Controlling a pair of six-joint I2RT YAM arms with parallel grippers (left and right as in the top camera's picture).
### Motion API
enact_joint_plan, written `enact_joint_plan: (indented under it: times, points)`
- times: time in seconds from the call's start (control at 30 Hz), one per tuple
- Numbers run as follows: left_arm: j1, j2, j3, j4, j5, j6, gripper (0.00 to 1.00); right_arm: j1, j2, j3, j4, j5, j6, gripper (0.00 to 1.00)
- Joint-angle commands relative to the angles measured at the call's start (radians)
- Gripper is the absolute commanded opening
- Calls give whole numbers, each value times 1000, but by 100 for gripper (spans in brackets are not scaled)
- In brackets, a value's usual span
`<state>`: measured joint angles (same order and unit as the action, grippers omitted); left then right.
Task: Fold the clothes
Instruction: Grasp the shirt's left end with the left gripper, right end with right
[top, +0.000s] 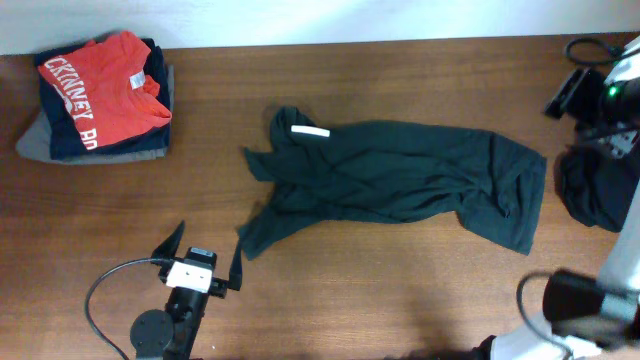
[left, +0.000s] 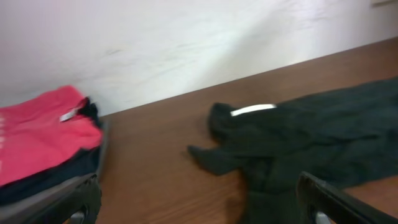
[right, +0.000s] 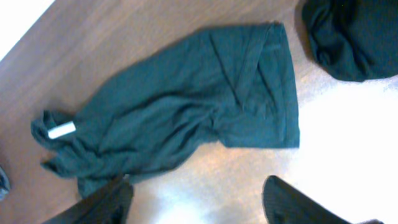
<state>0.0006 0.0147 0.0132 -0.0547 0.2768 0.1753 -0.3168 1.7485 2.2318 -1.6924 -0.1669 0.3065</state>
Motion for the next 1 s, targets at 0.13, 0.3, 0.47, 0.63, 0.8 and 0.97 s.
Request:
enact_joint_plan:
  times: [0.13, 0.3, 0.47, 0.63, 0.8, 0.97]
  points:
    - [2, -9, -3, 39, 343, -32, 99, 32, -208, -228, -6, 29, -26, 93]
    - [2, -9, 3, 150, 445, -179, 99, 32, -252, -389, -3, 20, -67, 96]
    - [2, 23, 117, 110, 442, -244, 99, 32, -254, -511, 56, -2, -67, 96]
    - [2, 237, 378, -247, 349, -225, 99, 37, -254, -607, 137, -78, -67, 96]
    - [2, 595, 664, -460, 423, -134, 99, 52, -254, -653, 161, -85, -67, 96]
    - [2, 876, 849, -526, 633, -114, 99, 76, -254, -668, 160, -84, -93, 96]
